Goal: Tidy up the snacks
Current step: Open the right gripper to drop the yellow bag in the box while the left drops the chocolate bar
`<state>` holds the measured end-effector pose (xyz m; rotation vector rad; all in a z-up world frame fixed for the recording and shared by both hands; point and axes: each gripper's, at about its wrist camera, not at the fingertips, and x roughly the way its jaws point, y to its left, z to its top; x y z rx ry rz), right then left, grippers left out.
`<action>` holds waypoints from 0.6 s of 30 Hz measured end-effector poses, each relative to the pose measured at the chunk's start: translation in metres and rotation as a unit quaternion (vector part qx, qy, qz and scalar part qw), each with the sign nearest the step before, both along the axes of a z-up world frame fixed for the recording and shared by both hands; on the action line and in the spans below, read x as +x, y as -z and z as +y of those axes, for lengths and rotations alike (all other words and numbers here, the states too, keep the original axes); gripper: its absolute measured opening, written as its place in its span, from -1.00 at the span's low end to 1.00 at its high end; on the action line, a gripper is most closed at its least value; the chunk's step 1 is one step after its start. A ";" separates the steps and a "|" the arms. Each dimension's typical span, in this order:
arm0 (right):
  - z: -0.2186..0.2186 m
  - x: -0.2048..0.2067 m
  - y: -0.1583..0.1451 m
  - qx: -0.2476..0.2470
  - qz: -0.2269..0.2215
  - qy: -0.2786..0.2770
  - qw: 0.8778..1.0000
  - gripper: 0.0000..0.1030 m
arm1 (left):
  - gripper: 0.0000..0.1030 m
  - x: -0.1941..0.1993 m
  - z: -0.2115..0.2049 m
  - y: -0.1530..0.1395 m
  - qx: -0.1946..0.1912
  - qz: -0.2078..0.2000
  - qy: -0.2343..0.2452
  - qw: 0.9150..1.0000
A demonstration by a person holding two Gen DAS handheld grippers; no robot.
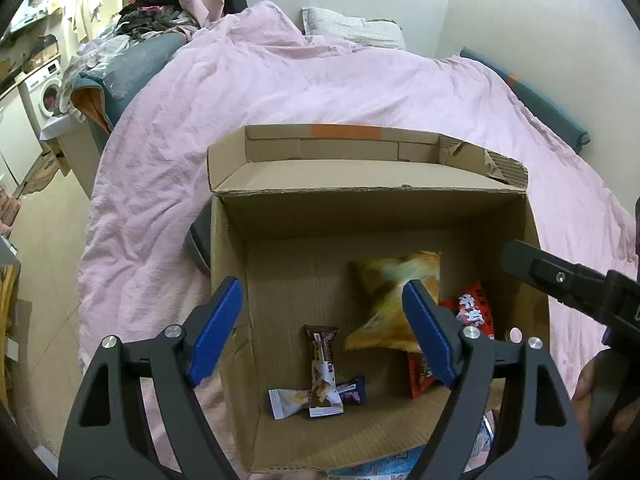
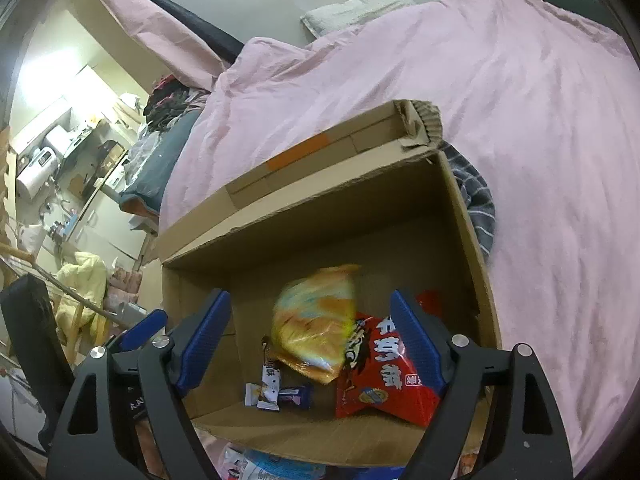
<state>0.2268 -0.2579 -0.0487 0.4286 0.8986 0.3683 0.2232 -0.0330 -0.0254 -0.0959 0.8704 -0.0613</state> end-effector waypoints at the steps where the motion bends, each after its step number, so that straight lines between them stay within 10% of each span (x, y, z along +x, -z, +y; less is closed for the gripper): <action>1: 0.000 0.001 0.000 0.001 0.002 0.000 1.000 0.64 | 0.54 0.000 0.000 0.001 -0.001 0.002 0.000 1.000; 18: 0.009 -0.007 -0.018 -0.040 -0.019 -0.001 0.999 0.64 | 0.54 -0.012 0.024 -0.019 -0.001 -0.041 -0.074 0.996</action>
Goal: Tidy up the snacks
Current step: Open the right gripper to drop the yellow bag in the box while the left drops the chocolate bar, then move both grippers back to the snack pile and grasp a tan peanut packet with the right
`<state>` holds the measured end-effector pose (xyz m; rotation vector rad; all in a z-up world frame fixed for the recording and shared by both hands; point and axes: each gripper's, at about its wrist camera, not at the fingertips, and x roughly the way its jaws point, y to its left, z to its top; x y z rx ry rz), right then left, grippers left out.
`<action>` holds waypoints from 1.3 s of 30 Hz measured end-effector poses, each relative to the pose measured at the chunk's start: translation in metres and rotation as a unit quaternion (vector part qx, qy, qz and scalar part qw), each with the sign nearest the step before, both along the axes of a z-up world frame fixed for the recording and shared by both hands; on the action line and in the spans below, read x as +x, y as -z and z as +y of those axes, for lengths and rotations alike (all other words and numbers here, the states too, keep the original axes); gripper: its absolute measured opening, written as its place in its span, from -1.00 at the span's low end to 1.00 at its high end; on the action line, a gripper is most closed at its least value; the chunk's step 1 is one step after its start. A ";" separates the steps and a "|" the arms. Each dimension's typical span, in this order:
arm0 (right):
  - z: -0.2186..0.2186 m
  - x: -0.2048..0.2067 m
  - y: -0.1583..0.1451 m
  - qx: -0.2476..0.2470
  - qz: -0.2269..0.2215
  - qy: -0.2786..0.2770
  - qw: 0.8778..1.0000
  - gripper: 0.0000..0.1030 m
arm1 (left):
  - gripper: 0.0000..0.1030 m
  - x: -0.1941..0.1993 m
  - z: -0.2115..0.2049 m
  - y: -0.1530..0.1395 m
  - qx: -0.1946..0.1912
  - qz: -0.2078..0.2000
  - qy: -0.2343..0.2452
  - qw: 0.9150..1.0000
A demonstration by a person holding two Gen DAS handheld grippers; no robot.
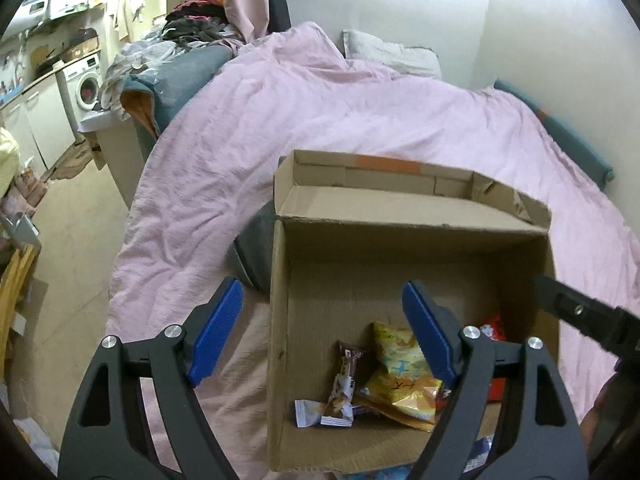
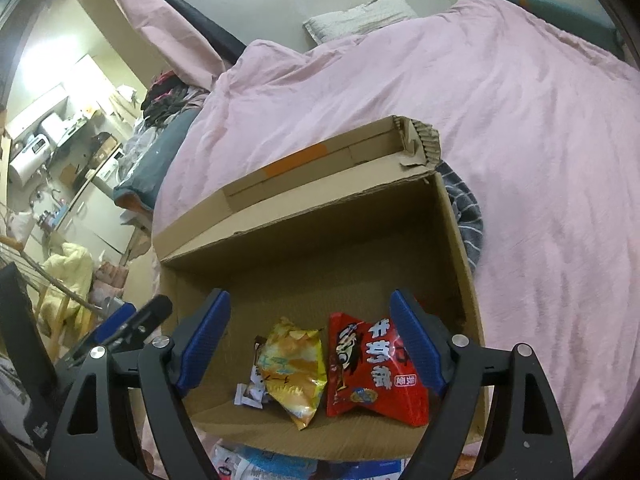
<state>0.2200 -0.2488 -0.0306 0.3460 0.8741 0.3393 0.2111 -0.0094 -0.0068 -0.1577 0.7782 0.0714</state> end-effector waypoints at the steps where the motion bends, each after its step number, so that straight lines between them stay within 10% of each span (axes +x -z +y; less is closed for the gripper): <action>1: 0.000 -0.001 -0.001 -0.003 0.002 0.001 1.000 0.64 | 0.54 -0.002 0.001 -0.002 -0.005 -0.004 -0.002 1.000; 14: 0.000 -0.032 -0.021 -0.073 -0.018 0.024 0.997 0.64 | 0.82 -0.030 0.013 -0.015 -0.024 -0.017 -0.009 1.000; 27: -0.003 -0.057 -0.024 -0.058 -0.009 0.019 0.998 0.64 | 0.82 -0.080 0.004 -0.017 0.023 -0.017 0.031 0.999; 39: -0.031 -0.085 -0.017 -0.048 0.012 0.044 0.998 0.64 | 0.82 -0.102 0.018 -0.014 -0.018 0.018 0.030 0.999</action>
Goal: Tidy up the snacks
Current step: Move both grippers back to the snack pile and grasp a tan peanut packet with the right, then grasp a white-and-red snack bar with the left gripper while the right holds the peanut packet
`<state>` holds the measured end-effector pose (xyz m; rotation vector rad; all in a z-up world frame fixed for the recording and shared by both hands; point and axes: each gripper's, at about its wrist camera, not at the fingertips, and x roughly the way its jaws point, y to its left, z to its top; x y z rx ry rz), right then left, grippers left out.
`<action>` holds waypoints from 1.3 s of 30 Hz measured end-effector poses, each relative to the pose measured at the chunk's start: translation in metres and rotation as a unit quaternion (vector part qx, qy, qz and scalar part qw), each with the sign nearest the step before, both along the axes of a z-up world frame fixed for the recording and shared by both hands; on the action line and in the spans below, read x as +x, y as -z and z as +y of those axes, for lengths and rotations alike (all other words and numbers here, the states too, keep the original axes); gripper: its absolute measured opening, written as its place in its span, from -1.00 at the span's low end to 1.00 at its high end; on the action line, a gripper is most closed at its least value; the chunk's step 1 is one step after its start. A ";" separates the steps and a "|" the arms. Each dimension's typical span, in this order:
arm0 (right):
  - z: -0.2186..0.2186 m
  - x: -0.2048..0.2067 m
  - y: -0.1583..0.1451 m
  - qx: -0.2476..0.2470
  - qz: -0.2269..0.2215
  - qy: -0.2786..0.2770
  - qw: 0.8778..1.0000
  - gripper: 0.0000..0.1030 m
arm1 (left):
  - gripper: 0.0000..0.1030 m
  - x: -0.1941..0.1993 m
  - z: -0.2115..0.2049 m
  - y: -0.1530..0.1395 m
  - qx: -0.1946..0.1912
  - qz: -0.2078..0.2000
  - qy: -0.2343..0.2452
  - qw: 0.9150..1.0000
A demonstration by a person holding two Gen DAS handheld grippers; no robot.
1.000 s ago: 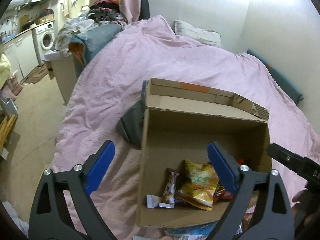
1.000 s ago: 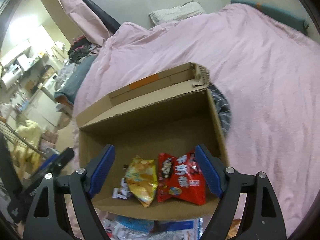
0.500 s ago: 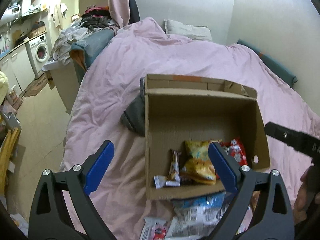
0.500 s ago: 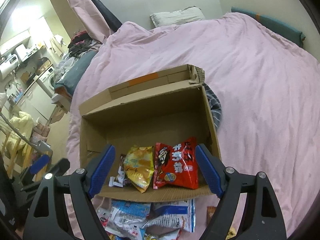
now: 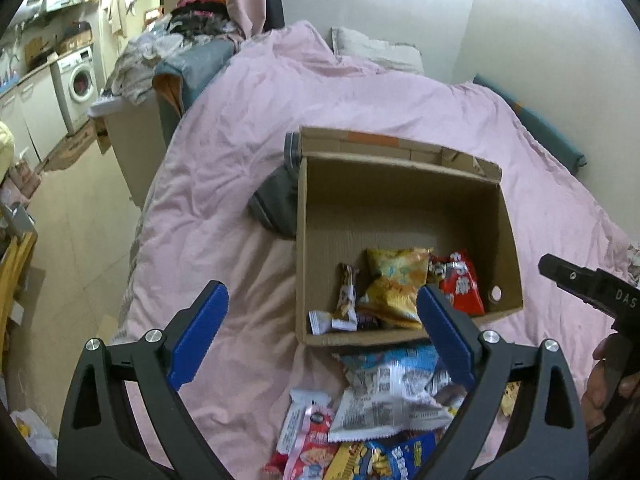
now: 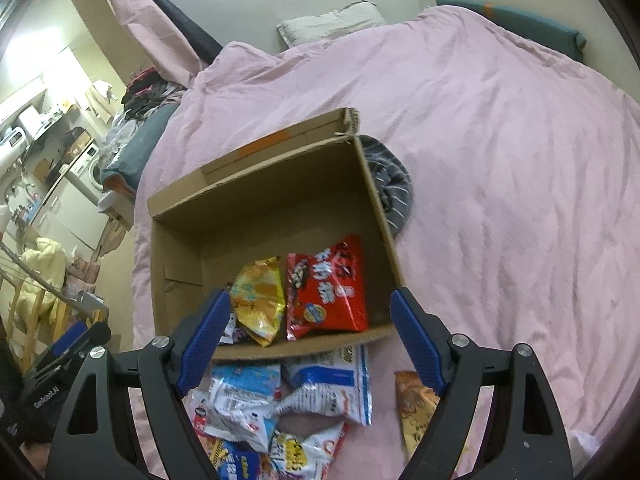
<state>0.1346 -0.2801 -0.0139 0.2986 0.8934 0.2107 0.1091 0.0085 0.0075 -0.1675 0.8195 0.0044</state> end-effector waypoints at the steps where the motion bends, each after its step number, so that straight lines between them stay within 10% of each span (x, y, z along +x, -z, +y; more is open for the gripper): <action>1: -0.003 -0.003 0.001 0.002 0.001 0.000 1.000 0.64 | 0.82 -0.002 0.001 0.002 -0.004 0.005 0.002 1.000; 16: -0.064 -0.026 0.031 0.020 0.063 0.029 0.997 0.64 | 0.82 -0.028 0.025 0.027 -0.025 0.058 -0.013 0.998; 26: -0.057 -0.009 0.105 -0.080 0.212 -0.003 0.974 0.60 | 0.82 -0.029 0.040 0.046 -0.024 0.107 -0.025 0.994; 34: -0.002 0.000 0.142 -0.244 0.227 -0.090 0.939 -0.19 | 0.82 -0.028 0.050 0.057 -0.035 0.130 -0.034 0.990; 39: -0.008 -0.007 0.108 -0.213 0.174 -0.074 0.959 -0.24 | 0.82 -0.029 0.052 0.069 -0.028 0.160 -0.031 0.986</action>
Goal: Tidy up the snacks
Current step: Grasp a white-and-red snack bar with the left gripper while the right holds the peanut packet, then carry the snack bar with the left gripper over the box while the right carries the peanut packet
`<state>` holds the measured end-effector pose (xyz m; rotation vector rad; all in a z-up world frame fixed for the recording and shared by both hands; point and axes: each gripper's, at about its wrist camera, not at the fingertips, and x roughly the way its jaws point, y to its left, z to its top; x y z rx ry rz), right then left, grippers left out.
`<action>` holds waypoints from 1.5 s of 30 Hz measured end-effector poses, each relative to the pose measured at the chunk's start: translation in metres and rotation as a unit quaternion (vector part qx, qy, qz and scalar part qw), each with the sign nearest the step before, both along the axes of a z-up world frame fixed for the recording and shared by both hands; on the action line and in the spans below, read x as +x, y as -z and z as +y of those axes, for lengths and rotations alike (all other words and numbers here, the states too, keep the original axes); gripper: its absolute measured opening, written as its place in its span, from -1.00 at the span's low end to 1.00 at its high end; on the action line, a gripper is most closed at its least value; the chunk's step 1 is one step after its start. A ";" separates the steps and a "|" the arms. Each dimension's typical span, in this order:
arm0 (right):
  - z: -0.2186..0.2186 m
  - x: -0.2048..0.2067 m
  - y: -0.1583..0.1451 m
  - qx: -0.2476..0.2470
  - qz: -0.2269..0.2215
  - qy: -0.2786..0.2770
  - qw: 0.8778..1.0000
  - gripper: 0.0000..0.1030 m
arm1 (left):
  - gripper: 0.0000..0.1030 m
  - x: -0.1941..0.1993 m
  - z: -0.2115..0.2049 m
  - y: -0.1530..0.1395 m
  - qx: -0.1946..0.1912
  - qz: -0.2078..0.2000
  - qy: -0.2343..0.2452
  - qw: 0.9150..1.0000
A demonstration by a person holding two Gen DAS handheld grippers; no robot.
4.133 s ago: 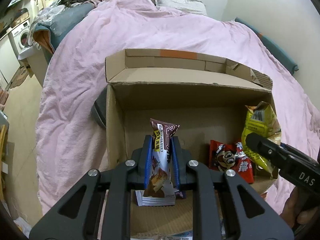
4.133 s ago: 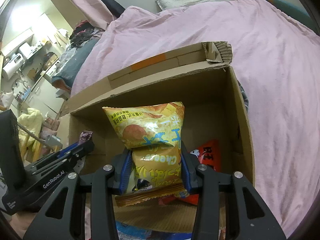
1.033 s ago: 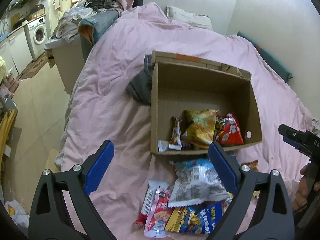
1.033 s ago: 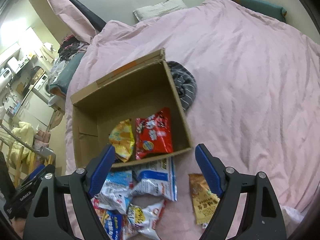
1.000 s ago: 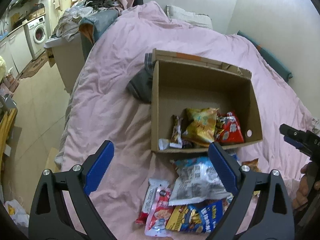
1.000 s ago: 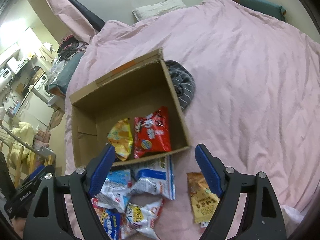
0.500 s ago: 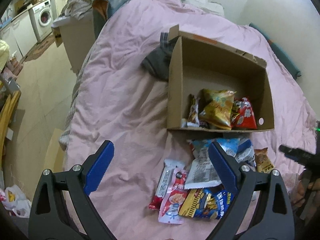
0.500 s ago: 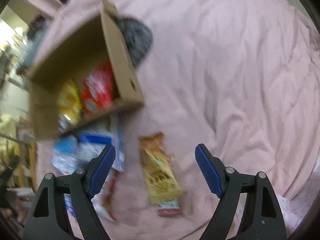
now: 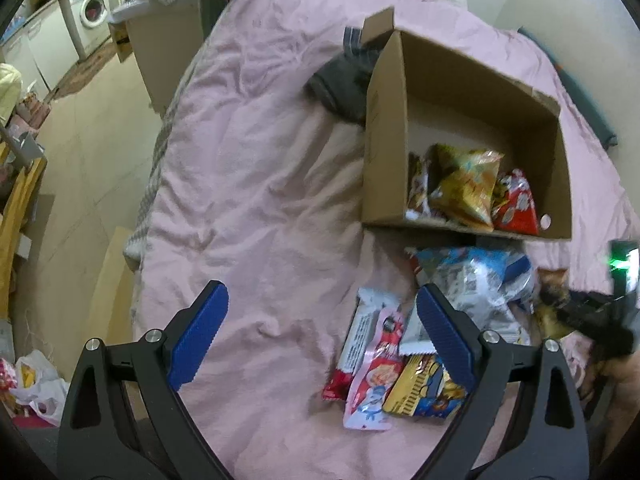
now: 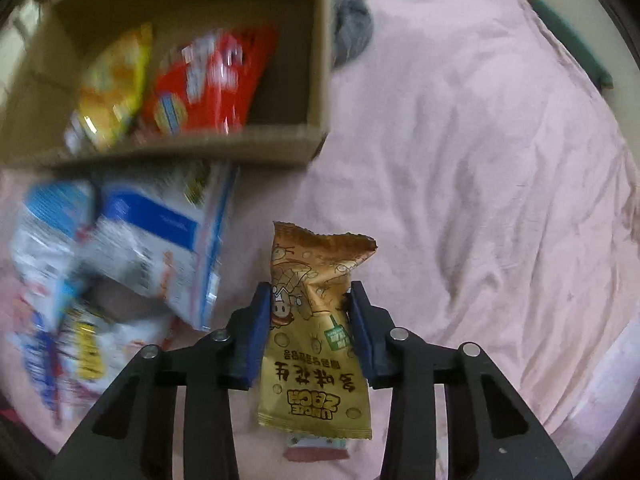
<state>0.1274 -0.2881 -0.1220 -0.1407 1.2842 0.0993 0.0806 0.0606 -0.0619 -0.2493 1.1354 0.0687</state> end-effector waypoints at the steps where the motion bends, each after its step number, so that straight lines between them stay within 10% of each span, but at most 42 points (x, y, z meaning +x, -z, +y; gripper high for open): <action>1: -0.004 -0.002 -0.008 0.020 -0.009 0.007 1.000 -0.24 | 0.82 0.000 0.001 0.005 -0.004 0.010 0.001 1.000; 5: -0.030 -0.018 -0.049 0.153 -0.052 0.037 0.986 -0.24 | 0.75 0.001 -0.005 0.021 -0.007 0.041 0.021 0.999; 10: -0.049 -0.028 -0.083 0.279 -0.091 0.043 0.955 -0.24 | 0.17 0.006 -0.017 0.041 0.005 0.074 0.044 0.996; 29: -0.055 -0.023 -0.086 0.298 -0.099 0.048 0.948 -0.24 | 0.09 0.016 -0.061 0.100 0.036 0.156 0.117 0.980; 33: -0.053 -0.023 -0.086 0.290 -0.099 0.042 0.951 -0.24 | -0.41 0.018 -0.069 0.098 0.054 0.144 0.125 0.980; 45: -0.041 -0.021 -0.083 0.272 -0.099 0.029 0.957 -0.24 | -0.43 0.010 -0.050 0.065 0.059 0.094 0.073 0.991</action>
